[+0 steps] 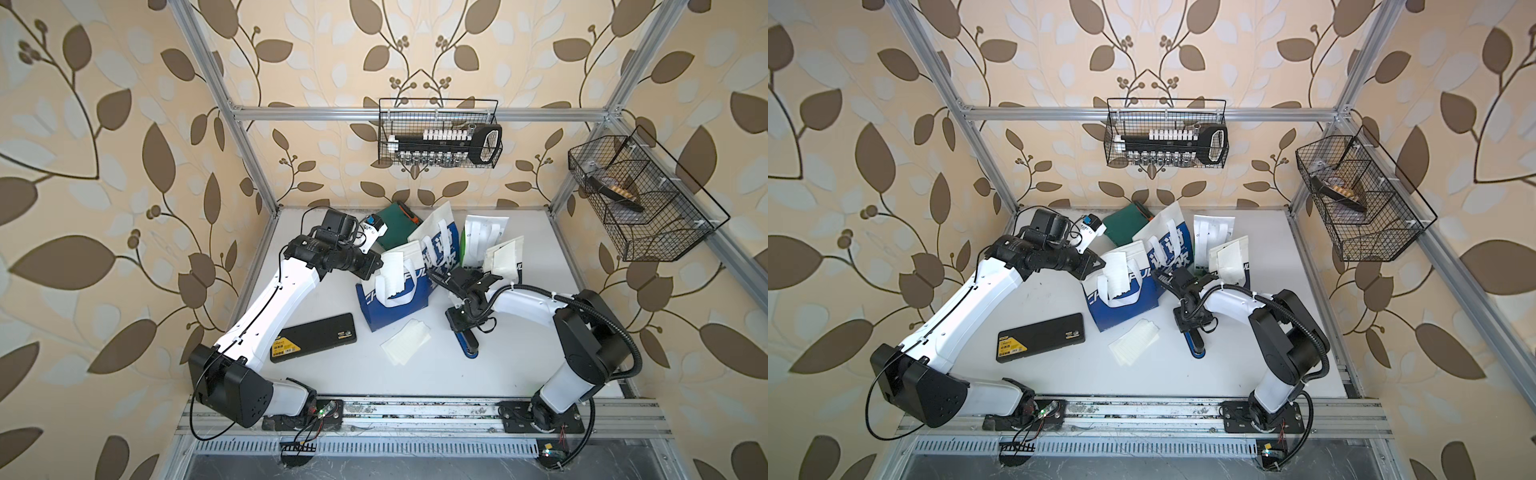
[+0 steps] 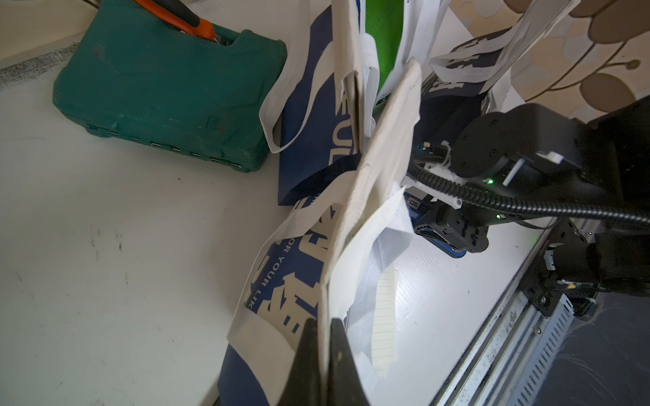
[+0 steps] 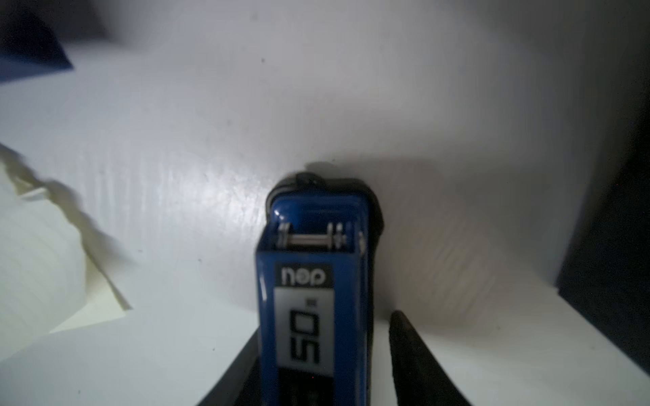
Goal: Staple the receipts to the bags
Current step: Pick up the stapler from the center of the board, then place the stapler in the takeout bag.
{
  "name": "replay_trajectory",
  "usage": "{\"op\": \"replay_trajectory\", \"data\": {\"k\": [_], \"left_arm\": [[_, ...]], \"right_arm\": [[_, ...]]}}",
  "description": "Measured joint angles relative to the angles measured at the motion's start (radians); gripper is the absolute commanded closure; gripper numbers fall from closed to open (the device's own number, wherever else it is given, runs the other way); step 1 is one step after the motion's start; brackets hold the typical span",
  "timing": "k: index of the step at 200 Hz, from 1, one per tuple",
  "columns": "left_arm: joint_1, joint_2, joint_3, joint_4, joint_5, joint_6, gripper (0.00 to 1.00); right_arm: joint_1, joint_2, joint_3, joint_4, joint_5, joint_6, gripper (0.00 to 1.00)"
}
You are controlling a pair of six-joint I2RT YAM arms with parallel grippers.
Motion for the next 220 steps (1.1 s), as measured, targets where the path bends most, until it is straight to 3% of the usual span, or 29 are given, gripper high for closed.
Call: {"op": "replay_trajectory", "data": {"k": [13,23,54,79,119,170,220], "left_arm": [[0.000,0.000,0.000,0.000,0.000,0.000,1.00],[0.000,0.000,0.000,0.000,0.000,0.001,1.00],[0.000,0.000,0.000,0.001,0.000,0.001,1.00],[0.000,0.000,-0.001,0.003,0.002,0.000,1.00],[0.000,0.000,-0.003,0.005,0.010,0.000,1.00],[0.000,0.000,-0.003,0.005,0.016,-0.015,1.00],[0.000,0.002,-0.003,0.018,0.030,-0.047,1.00]], "right_arm": [[0.000,-0.004,0.000,-0.005,-0.013,-0.008,0.91],[0.000,-0.013,0.002,-0.009,-0.018,-0.010,1.00],[0.000,-0.124,0.017,-0.047,-0.029,-0.018,1.00],[0.000,-0.254,0.141,-0.025,-0.017,-0.031,1.00],[0.024,-0.335,0.426,0.265,0.028,-0.016,1.00],[0.104,-0.185,0.541,0.605,0.063,0.074,1.00],[0.148,-0.030,0.572,0.659,0.115,0.159,1.00]]}}
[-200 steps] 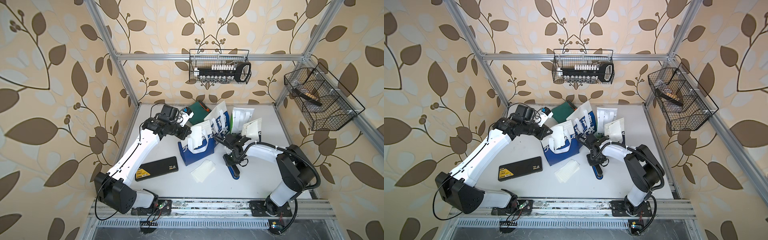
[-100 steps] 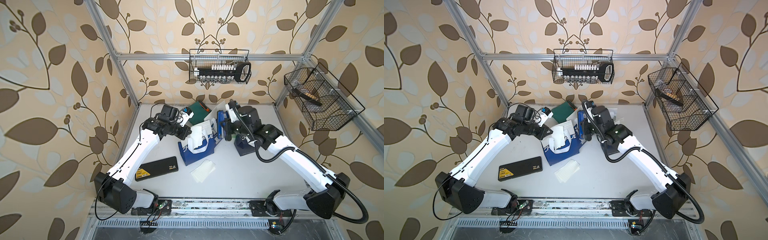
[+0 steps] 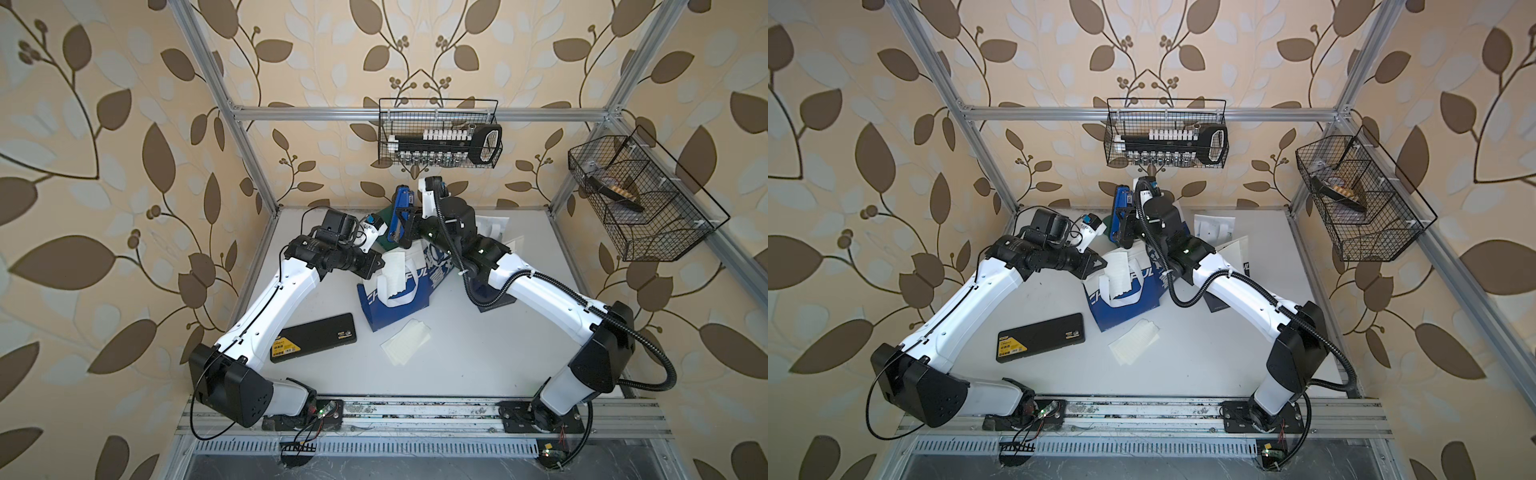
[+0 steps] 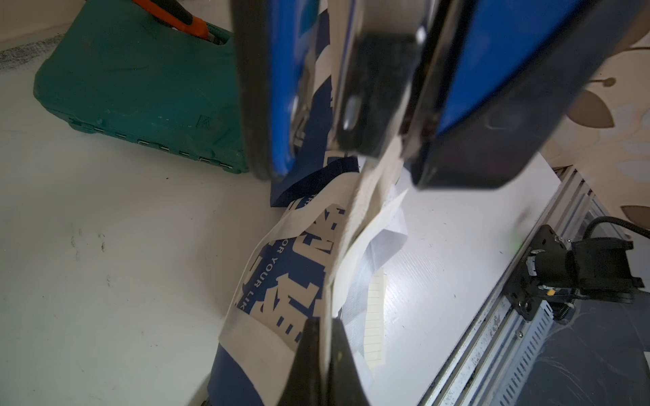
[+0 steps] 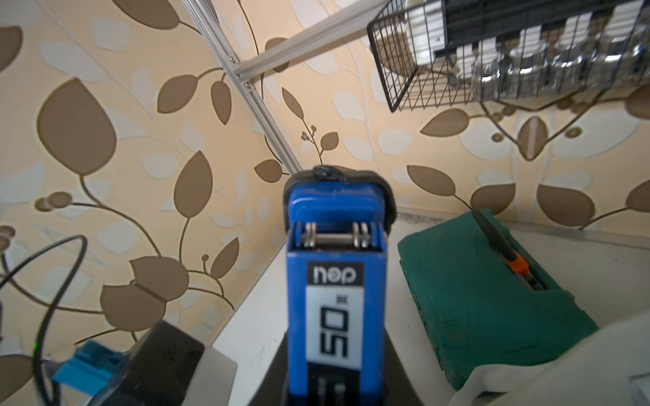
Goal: Staple the receipts to the bags
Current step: Place the stapler in the takeout bag.
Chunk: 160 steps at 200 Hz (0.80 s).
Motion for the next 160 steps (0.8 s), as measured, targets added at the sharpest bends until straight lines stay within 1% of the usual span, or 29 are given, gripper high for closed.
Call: {"op": "replay_trajectory", "data": {"k": [53,92,160], "left_arm": [[0.000,0.016,0.000,0.019,-0.002,-0.025,1.00],[0.000,0.017,0.000,0.032,-0.002,-0.047,1.00],[-0.006,0.017,0.000,0.048,0.001,-0.060,1.00]], "right_arm": [[0.044,-0.005,0.011,-0.012,0.023,0.025,1.00],[0.051,-0.021,0.011,-0.043,0.056,0.029,1.00],[0.078,-0.024,-0.004,-0.038,0.101,0.032,1.00]]}}
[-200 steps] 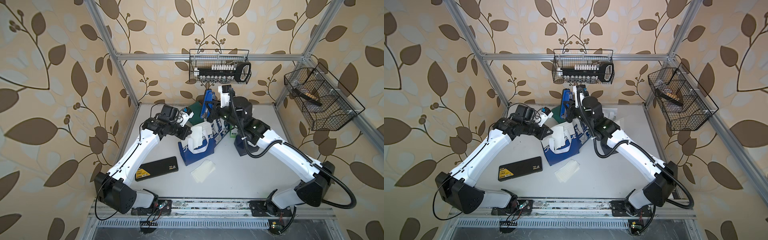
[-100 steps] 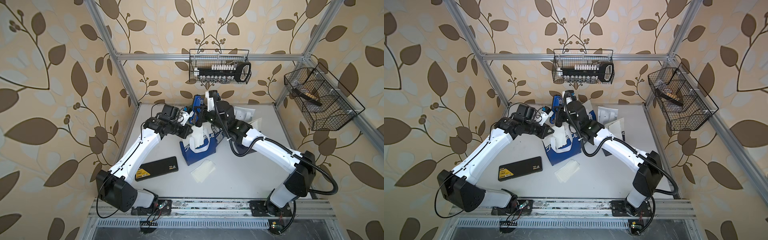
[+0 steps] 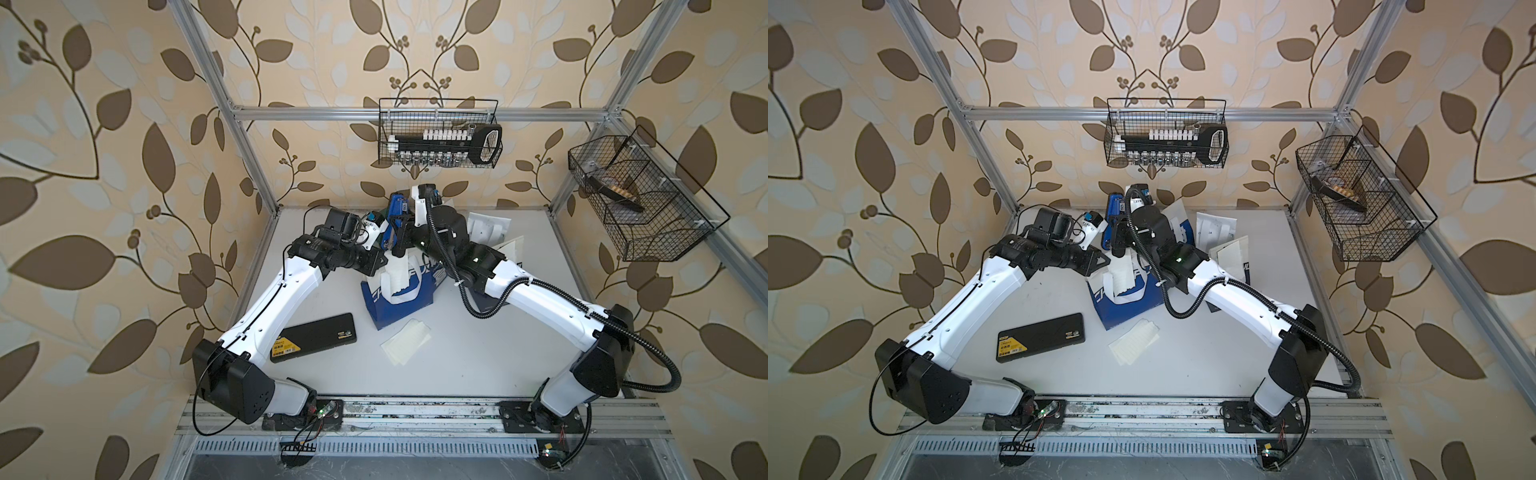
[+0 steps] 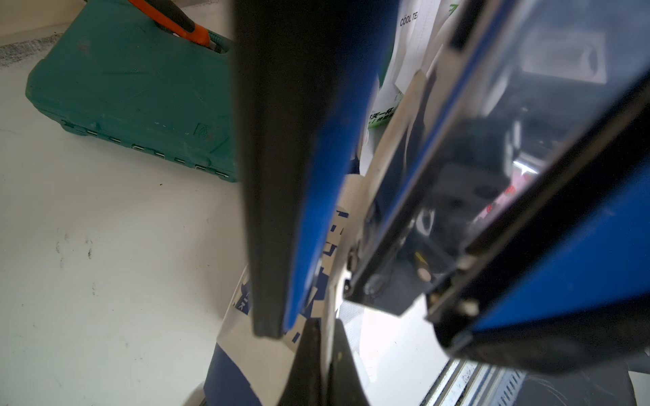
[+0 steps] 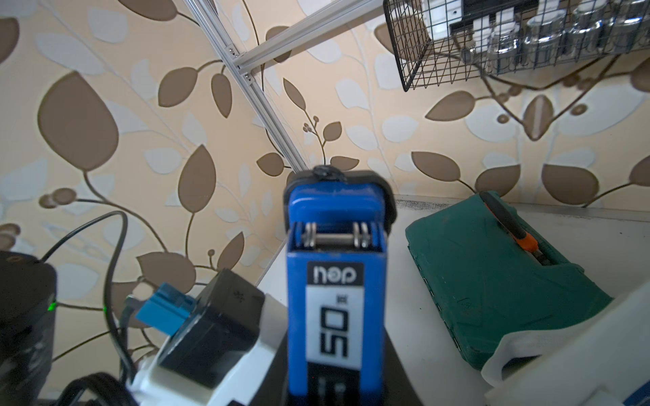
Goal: Staple the receipts to the bags
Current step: Place the stapler in the takeout bag.
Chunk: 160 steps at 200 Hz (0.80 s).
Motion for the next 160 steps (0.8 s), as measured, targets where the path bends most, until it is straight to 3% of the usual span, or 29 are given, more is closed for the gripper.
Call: {"op": "replay_trajectory", "data": {"k": [160], "left_arm": [[0.000,0.012,0.001,0.022,0.000,-0.028,1.00]], "right_arm": [[0.036,-0.031,-0.065,-0.011,0.079,-0.074,1.00]]}}
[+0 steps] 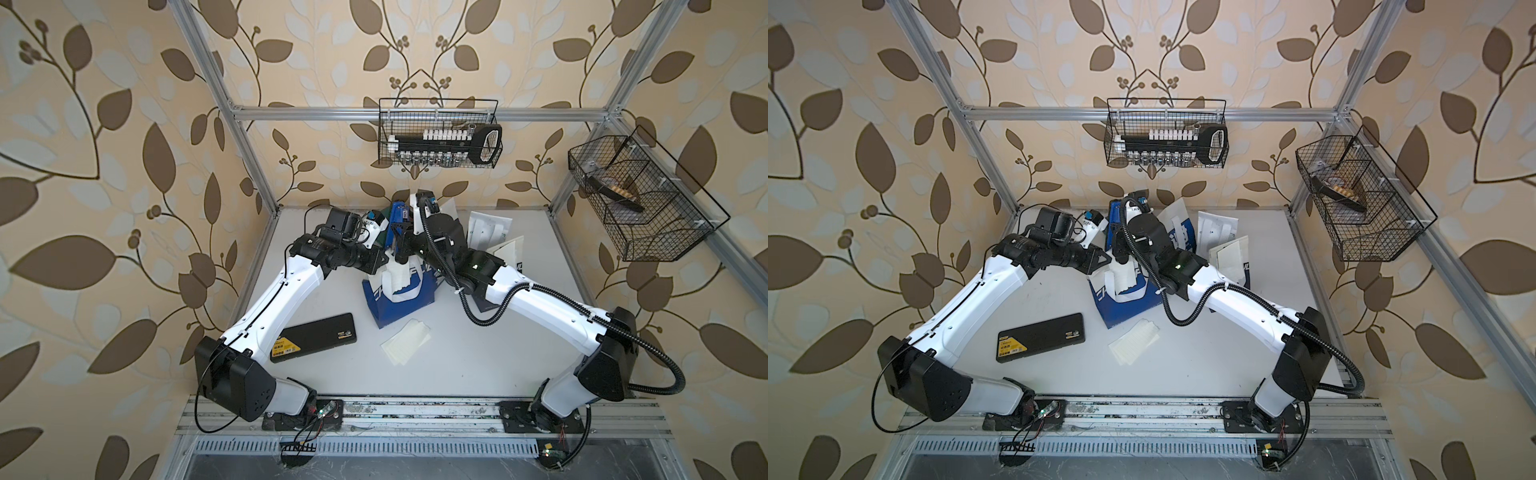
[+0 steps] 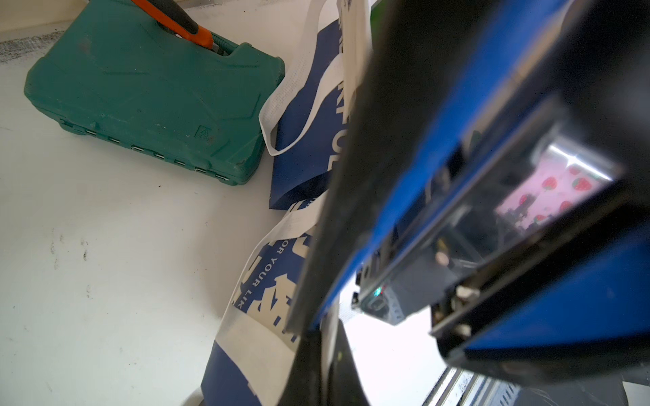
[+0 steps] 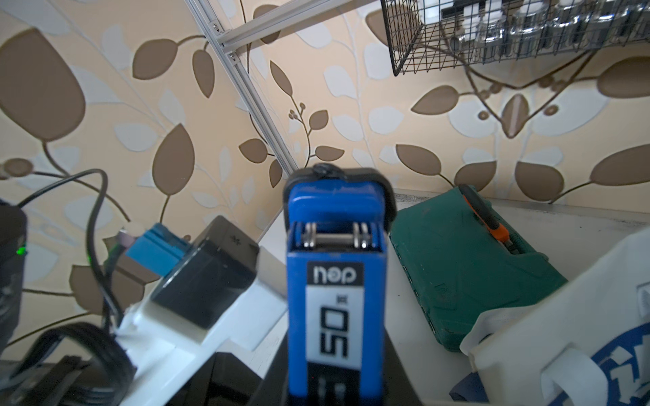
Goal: Staple the receipts to the bags
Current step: Place the stapler in the takeout bag.
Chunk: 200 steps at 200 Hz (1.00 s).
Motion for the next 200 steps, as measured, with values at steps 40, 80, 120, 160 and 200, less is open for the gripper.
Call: {"op": "replay_trajectory", "data": {"k": [40,80,120,160,200], "left_arm": [[0.000,-0.006,-0.006,0.021,0.016,0.004,1.00],[0.000,-0.077,-0.122,0.129,0.083,0.040,1.00],[0.001,-0.169,-0.283,0.300,0.154,0.119,1.00],[0.006,-0.179,-0.289,0.312,0.231,0.190,1.00],[0.010,-0.179,-0.201,0.195,0.290,0.303,1.00]], "right_arm": [[0.032,-0.021,-0.106,0.040,0.036,-0.097,1.00],[0.039,-0.037,-0.182,0.054,-0.032,-0.175,0.76],[0.040,-0.111,-0.188,0.060,-0.174,-0.281,0.41],[-0.040,-0.229,-0.183,0.000,-0.362,-0.428,0.22],[-0.315,-0.301,-0.145,-0.191,-0.662,-0.665,0.20]]}}
